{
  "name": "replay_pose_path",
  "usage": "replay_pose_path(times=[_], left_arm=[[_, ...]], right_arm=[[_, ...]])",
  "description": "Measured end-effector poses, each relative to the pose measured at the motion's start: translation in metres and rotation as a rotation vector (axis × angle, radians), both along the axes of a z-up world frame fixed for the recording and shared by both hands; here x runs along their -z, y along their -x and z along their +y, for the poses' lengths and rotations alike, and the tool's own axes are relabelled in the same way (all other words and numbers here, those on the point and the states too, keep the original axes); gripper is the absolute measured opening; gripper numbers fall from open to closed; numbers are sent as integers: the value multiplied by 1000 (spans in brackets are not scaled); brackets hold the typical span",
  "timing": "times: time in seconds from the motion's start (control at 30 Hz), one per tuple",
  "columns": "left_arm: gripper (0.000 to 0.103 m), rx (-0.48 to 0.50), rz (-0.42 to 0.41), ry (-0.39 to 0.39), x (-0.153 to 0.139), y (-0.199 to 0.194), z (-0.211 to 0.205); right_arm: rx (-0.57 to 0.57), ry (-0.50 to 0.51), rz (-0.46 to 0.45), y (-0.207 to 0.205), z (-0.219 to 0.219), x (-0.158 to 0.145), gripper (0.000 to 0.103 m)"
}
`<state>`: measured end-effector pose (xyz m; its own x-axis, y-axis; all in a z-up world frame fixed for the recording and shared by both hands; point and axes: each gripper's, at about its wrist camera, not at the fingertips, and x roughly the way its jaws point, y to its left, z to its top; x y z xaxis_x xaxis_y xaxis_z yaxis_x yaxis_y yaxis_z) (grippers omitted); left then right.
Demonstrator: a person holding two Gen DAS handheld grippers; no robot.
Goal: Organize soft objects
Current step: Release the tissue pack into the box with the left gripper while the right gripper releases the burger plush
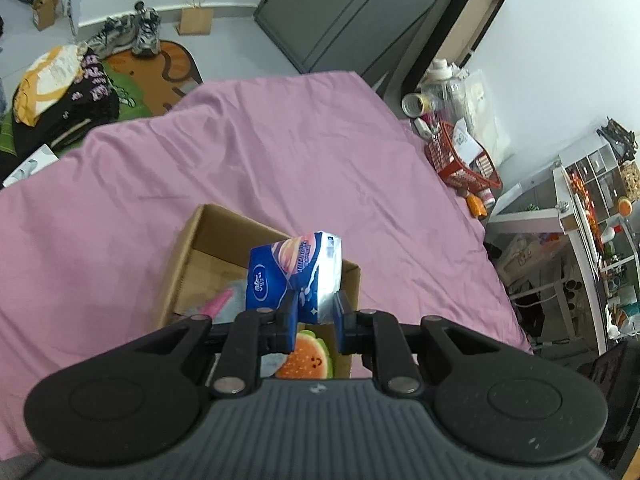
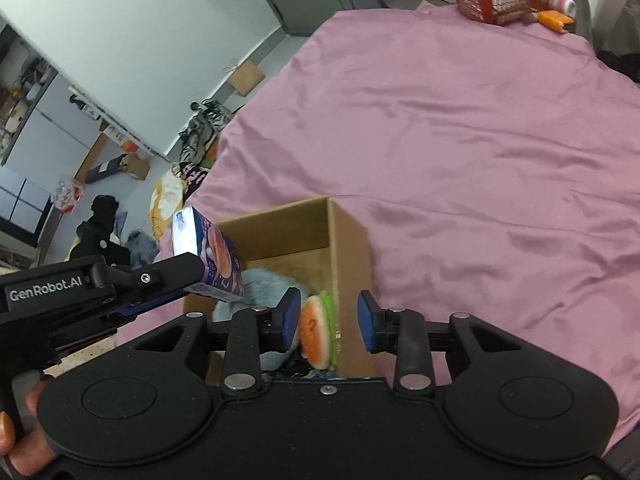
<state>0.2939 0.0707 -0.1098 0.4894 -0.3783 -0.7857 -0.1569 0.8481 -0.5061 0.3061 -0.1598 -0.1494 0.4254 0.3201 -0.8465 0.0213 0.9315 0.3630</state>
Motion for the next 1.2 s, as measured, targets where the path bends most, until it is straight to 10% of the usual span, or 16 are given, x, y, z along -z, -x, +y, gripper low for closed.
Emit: replay_pose_path(times=[0.8, 1.2], left_arm=[[25, -11, 2, -64, -23, 12, -10], [71, -60, -29, -164, -50, 53, -8]], right_arm=[[20, -41, -57, 16, -27, -25, 34], [12, -67, -122, 46, -42, -46, 57]])
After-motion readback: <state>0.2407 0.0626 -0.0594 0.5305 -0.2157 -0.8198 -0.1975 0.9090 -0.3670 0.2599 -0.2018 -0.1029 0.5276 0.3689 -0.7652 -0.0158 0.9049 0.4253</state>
